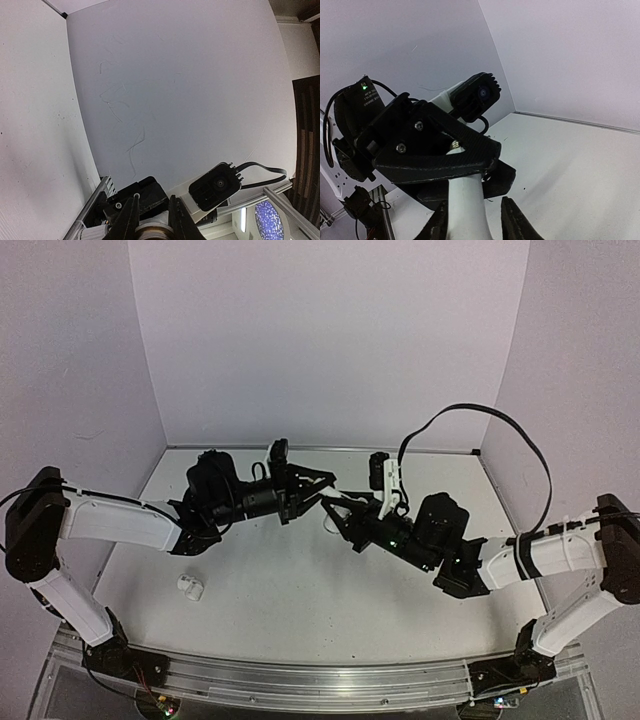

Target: Install the water faucets

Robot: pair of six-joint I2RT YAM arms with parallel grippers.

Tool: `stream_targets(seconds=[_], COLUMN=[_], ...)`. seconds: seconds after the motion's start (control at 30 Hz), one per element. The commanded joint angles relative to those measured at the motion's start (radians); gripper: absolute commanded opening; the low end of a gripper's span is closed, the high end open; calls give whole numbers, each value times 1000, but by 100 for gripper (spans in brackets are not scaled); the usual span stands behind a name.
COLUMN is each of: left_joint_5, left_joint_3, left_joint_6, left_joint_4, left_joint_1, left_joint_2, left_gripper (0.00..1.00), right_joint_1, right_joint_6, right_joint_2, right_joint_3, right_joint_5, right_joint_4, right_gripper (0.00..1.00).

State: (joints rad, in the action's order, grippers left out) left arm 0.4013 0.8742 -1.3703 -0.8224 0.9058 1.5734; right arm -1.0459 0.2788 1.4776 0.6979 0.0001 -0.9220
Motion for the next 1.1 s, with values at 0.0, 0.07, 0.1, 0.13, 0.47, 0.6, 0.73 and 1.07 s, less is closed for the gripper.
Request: stream_targets(seconds=[0.0,0.07,0.1,0.13,0.47,0.6,0.73,1.07], left_joint_5=[30,30,30,27,7,-12,-166,-659], left_joint_3=[-2,-6,-7,-12,-185,-278,-248,-203], left_joint_6=[-13,-9,-3,1,83,152,344,248], left_joint_4=[-97,-98,-99,-98,-55,147,620,1467], left_joint_1=[7,7,8,7,-92,-162,-180,-180], left_joint_2=[-14,-12,-11,-11,-82,-169,-310,-533], left_gripper=[0,0,1,4,64,66,66,66], right_joint_1=[-7,-7,-7,-8,-7,-7,-7,-7], right_joint_6=[-12,-15,-17,-18,-29,-29,-18,-35], right_joint_2=[1,-5,-9,-15,-96,-119,-147,-171], right_joint_3=[29,24,21,15,-59,-81,-122,-129], right_joint_5=[-6,-4,-2,-1,110,167,193,241], right_joint_4=[-55,-55,-55,-54,108,257,360,417], right_gripper=[16,4,0,0,0,0,0,0])
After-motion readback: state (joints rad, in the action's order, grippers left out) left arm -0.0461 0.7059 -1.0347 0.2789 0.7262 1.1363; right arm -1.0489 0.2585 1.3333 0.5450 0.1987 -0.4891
